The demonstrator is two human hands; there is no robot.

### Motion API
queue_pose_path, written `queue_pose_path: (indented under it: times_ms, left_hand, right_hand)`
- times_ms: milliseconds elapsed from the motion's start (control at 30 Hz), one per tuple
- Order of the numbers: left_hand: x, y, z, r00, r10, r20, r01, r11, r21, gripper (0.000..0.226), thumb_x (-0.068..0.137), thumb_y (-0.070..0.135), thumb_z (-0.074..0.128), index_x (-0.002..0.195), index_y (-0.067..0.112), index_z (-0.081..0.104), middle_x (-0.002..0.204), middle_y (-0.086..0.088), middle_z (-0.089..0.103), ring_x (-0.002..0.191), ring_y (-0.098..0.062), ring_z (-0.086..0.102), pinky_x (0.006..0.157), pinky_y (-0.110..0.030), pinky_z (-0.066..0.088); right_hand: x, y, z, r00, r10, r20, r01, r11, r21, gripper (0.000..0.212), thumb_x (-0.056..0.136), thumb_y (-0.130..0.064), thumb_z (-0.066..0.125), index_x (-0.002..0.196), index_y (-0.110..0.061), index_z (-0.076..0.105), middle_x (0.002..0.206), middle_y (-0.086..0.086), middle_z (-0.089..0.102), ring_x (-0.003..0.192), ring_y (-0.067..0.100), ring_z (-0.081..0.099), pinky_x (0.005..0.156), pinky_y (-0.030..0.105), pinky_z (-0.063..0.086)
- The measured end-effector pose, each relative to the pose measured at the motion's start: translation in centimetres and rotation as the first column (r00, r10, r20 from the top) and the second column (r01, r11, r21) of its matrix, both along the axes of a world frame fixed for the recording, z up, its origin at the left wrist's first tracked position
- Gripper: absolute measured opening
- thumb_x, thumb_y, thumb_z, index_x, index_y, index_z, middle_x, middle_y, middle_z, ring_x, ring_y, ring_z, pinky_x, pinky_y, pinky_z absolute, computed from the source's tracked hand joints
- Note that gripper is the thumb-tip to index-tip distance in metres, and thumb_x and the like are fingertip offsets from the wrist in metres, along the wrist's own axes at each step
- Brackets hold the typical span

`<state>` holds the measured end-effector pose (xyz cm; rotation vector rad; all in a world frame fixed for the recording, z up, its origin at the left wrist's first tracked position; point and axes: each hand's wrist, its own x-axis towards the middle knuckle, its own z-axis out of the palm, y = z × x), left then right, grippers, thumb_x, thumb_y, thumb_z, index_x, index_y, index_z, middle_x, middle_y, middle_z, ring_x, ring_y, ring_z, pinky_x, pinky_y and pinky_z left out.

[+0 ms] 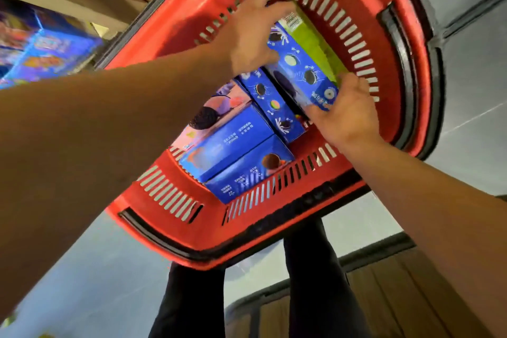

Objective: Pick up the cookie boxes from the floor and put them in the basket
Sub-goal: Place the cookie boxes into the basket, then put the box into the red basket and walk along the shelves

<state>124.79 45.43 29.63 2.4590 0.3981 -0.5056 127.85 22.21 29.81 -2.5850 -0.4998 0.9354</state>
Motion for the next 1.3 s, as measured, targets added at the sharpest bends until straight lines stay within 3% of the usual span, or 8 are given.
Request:
queue_pose_path:
  times_ms: [200,367,600,833,933,1100,1233,1300]
  left_hand:
    - [-3.3,-0.9,5.6,0.991,0.133,-0.001,-0.133,0.99,-0.043,0.07,0.084,0.025,0.069,0.145,0.011,0.038,0.152,-0.022,0.029,0.142,-0.032,0.026,0.117,-0.036,0.021]
    - [-8.1,-2.9,16.1,0.969,0.246,0.019,-0.243,0.966,-0.091,0.058,0.084,0.018,0.069,0.136,0.002,0.049,0.137,-0.021,0.049,0.128,-0.032,0.045,0.105,-0.028,0.025]
    - [-14.0,-3.4,30.1,0.974,0.225,0.032,-0.221,0.97,-0.103,0.059,0.087,0.032,0.067,0.138,0.008,0.049,0.14,-0.013,0.05,0.131,-0.027,0.044,0.107,-0.03,0.027]
    - [-20.2,-0.9,41.0,0.982,0.147,0.119,-0.143,0.989,-0.043,0.055,0.085,0.031,0.068,0.133,0.009,0.053,0.128,-0.017,0.056,0.121,-0.03,0.05,0.098,-0.029,0.031]
    - [-23.3,0.6,44.3,0.964,0.21,0.163,-0.212,0.977,-0.009,0.058,0.083,0.041,0.06,0.133,0.012,0.054,0.127,-0.018,0.057,0.12,-0.031,0.052,0.099,-0.036,0.04]
    - [-29.6,1.0,49.4,0.9,0.327,0.289,-0.351,0.936,0.036,0.044,0.083,0.031,0.066,0.118,0.006,0.061,0.118,-0.015,0.062,0.112,-0.03,0.056,0.094,-0.035,0.039]
    - [-35.3,-0.3,53.0,0.808,0.457,0.371,-0.521,0.849,0.089,0.061,0.086,0.036,0.066,0.139,0.011,0.048,0.142,-0.011,0.05,0.132,-0.023,0.044,0.106,-0.023,0.025]
    - [-38.0,-1.2,54.6,0.769,0.495,0.405,-0.572,0.815,0.091,0.061,0.087,0.036,0.065,0.14,0.012,0.048,0.144,-0.01,0.048,0.133,-0.022,0.044,0.107,-0.025,0.028]
  right_hand:
    - [-1.0,-1.5,5.7,0.996,0.078,-0.038,-0.081,0.992,-0.095,0.073,0.073,-0.042,0.073,0.129,-0.006,0.044,0.126,0.02,0.048,0.11,0.041,0.05,0.091,0.043,0.04]
    - [-4.0,-0.7,16.0,0.981,0.185,-0.059,-0.193,0.968,-0.16,0.074,0.076,-0.044,0.069,0.135,-0.008,0.04,0.13,0.016,0.045,0.112,0.04,0.048,0.096,0.043,0.041]
    - [-9.3,2.2,31.2,0.985,0.173,0.013,-0.171,0.98,-0.103,0.076,0.078,-0.051,0.068,0.139,-0.015,0.041,0.137,0.011,0.042,0.118,0.04,0.046,0.098,0.045,0.043]
    - [-15.6,3.7,40.1,0.955,0.257,0.149,-0.24,0.963,-0.121,0.079,0.079,-0.055,0.066,0.138,-0.009,0.041,0.134,0.014,0.047,0.12,0.035,0.049,0.102,0.039,0.039]
    - [-17.3,5.2,43.2,0.915,0.328,0.235,-0.309,0.944,-0.113,0.08,0.084,-0.056,0.059,0.143,-0.006,0.037,0.141,0.017,0.044,0.126,0.034,0.046,0.107,0.038,0.033]
    - [-19.8,7.2,48.0,0.828,0.445,0.34,-0.443,0.892,-0.088,0.083,0.08,-0.057,0.063,0.141,-0.007,0.036,0.138,0.014,0.045,0.127,0.032,0.043,0.109,0.037,0.032]
    - [-22.8,8.3,51.3,0.734,0.529,0.426,-0.561,0.826,-0.059,0.082,0.081,-0.057,0.062,0.141,-0.008,0.035,0.141,0.014,0.043,0.131,0.032,0.039,0.111,0.037,0.03]
    - [-24.5,8.5,52.6,0.697,0.54,0.472,-0.599,0.8,-0.031,0.078,0.08,-0.057,0.062,0.138,-0.01,0.038,0.137,0.012,0.045,0.128,0.031,0.041,0.108,0.037,0.031]
